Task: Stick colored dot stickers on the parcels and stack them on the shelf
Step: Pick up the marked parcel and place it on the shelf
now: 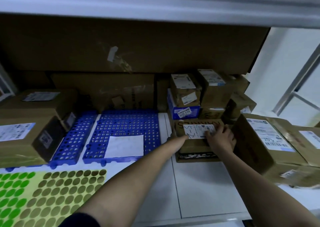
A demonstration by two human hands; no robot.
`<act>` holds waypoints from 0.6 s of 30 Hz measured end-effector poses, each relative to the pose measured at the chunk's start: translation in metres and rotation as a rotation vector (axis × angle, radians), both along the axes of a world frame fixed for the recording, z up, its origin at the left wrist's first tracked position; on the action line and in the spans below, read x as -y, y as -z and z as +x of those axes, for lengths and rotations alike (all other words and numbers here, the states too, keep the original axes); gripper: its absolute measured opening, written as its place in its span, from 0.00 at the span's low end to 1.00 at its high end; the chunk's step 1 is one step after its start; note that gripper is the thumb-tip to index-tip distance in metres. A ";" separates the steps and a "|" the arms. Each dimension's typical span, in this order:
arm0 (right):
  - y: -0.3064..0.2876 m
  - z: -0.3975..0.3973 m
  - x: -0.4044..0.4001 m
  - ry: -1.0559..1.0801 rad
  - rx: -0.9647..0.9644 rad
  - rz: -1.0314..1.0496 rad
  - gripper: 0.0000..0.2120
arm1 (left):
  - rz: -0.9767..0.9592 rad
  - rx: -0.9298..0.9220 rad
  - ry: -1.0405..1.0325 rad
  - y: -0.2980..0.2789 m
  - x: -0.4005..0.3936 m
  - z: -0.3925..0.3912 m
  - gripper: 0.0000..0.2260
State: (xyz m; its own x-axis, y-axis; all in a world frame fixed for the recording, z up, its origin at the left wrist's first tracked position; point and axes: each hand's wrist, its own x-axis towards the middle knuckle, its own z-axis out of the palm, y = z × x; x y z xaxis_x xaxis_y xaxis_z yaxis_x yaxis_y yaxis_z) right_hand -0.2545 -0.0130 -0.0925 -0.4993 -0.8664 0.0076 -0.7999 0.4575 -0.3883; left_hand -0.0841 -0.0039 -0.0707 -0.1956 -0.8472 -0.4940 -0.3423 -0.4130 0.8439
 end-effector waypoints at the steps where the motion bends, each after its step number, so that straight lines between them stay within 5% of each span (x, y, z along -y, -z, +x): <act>1: 0.000 0.000 0.001 0.000 -0.008 0.015 0.34 | 0.010 -0.019 -0.003 0.002 0.000 -0.004 0.27; 18: -0.042 0.007 0.010 0.071 -0.082 0.141 0.35 | 0.075 -0.250 -0.140 -0.018 -0.015 -0.012 0.23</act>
State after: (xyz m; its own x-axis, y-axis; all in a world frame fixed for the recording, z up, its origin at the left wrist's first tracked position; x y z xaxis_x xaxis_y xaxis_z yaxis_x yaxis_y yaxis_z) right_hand -0.2475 -0.0231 -0.0509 -0.5617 -0.8245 -0.0685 -0.7901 0.5592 -0.2511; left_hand -0.0959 0.0115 -0.0530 -0.2024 -0.8373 -0.5079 -0.0630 -0.5064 0.8600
